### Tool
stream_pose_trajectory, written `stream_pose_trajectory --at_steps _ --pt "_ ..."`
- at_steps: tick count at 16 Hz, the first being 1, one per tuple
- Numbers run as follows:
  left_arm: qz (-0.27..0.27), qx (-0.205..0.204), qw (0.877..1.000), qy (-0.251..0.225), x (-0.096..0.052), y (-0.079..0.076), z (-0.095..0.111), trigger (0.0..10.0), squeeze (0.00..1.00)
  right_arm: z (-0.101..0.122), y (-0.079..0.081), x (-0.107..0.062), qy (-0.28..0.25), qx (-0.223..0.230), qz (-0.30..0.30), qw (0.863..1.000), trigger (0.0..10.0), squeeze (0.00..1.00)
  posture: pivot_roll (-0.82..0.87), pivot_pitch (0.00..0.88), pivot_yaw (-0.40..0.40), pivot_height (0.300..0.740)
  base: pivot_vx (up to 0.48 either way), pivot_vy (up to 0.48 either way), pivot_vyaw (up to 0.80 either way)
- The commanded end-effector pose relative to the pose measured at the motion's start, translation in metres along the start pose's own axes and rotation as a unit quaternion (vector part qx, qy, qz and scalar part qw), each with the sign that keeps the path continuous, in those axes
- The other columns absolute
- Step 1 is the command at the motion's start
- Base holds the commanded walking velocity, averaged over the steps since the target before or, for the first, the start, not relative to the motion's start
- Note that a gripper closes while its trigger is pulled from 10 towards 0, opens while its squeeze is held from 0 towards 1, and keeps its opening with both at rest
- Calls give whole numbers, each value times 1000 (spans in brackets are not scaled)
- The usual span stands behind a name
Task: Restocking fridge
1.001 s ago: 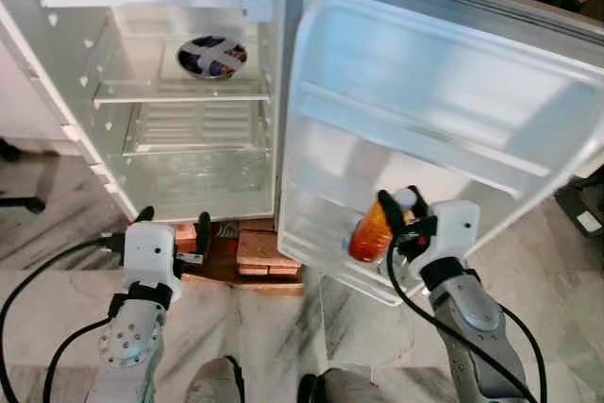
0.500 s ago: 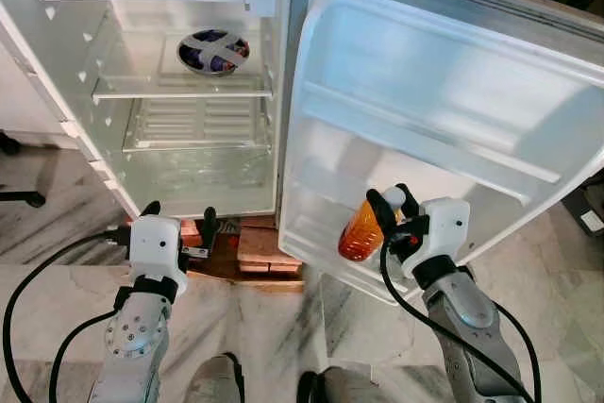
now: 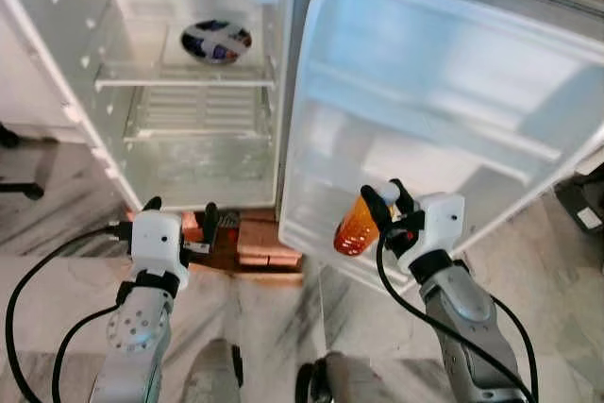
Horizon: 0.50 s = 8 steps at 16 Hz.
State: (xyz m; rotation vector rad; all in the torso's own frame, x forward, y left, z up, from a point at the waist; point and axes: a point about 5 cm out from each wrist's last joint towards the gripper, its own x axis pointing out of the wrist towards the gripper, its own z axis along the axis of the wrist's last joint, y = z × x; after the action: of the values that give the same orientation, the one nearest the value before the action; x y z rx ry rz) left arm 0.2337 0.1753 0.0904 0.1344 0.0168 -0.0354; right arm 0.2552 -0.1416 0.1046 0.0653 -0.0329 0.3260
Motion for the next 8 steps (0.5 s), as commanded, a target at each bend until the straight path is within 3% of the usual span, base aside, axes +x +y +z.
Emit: stream_pose_trajectory --at_steps 1,8 --pt "-5 -1 1000 15 -1 -2 -6 10000 0 2 0 -1 -7 1 2 1000 10000 0 113 148 -103 645 0 0 0" --pt "-5 6 1000 19 -2 -4 -7 10000 0 -1 -4 2 2 2 -8 1000 10000 0 119 158 -116 640 0 0 0"
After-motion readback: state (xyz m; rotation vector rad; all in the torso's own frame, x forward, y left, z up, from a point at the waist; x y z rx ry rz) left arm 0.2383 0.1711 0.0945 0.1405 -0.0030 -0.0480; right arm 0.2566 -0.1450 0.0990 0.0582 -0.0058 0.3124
